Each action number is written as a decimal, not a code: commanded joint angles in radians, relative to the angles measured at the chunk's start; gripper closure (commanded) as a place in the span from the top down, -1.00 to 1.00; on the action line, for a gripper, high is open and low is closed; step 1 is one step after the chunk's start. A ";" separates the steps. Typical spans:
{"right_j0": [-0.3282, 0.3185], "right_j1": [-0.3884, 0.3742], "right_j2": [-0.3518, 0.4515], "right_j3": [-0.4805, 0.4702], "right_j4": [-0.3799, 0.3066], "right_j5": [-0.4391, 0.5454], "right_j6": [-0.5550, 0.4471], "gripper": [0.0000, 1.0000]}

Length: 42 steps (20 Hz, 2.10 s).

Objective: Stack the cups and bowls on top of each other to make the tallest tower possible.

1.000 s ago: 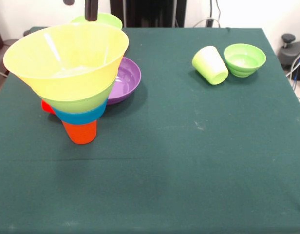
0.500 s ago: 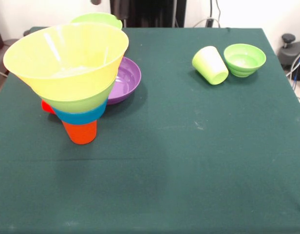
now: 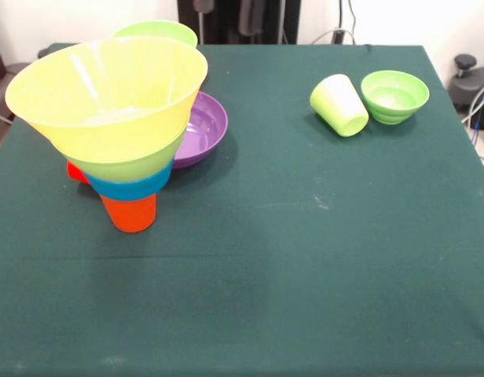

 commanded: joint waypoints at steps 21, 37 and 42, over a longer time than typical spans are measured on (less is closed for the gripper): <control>0.094 -0.001 0.063 0.408 0.057 -0.184 0.081 1.00; -0.037 -0.063 0.126 0.682 0.020 -0.474 -0.053 1.00; -0.054 -0.104 0.142 0.780 0.014 -0.559 -0.014 1.00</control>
